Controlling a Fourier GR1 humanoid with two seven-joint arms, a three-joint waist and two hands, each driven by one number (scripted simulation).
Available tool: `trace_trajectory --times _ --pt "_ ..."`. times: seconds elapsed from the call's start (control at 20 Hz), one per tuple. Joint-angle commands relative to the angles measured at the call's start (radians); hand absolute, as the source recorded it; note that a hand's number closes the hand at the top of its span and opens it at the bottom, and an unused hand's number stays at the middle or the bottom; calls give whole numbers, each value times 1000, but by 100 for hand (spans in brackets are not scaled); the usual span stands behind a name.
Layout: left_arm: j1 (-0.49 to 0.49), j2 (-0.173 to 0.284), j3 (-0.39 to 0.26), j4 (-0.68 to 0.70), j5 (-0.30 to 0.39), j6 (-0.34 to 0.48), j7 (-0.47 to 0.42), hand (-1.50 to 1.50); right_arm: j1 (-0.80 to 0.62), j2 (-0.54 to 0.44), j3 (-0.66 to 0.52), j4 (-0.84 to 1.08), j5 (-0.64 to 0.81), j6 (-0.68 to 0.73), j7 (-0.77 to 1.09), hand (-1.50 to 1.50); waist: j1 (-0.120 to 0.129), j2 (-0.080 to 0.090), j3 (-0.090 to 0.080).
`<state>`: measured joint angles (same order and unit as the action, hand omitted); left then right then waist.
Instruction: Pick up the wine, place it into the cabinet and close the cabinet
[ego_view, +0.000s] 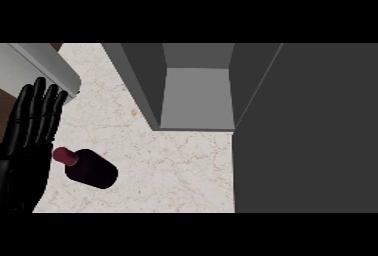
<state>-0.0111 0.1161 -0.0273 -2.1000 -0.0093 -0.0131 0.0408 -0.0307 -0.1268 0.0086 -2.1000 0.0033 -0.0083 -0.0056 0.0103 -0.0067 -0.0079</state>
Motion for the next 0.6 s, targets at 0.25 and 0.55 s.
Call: trace_trajectory --times 0.25,0.55 --pt "-94 136 181 153 190 -184 -87 -150 237 9 -27 -221 -49 36 -7 -150 -27 5 8" --pt "-38 -22 99 159 404 -124 138 -150 270 -34 86 -211 -217 175 162 -150 -21 4 8"
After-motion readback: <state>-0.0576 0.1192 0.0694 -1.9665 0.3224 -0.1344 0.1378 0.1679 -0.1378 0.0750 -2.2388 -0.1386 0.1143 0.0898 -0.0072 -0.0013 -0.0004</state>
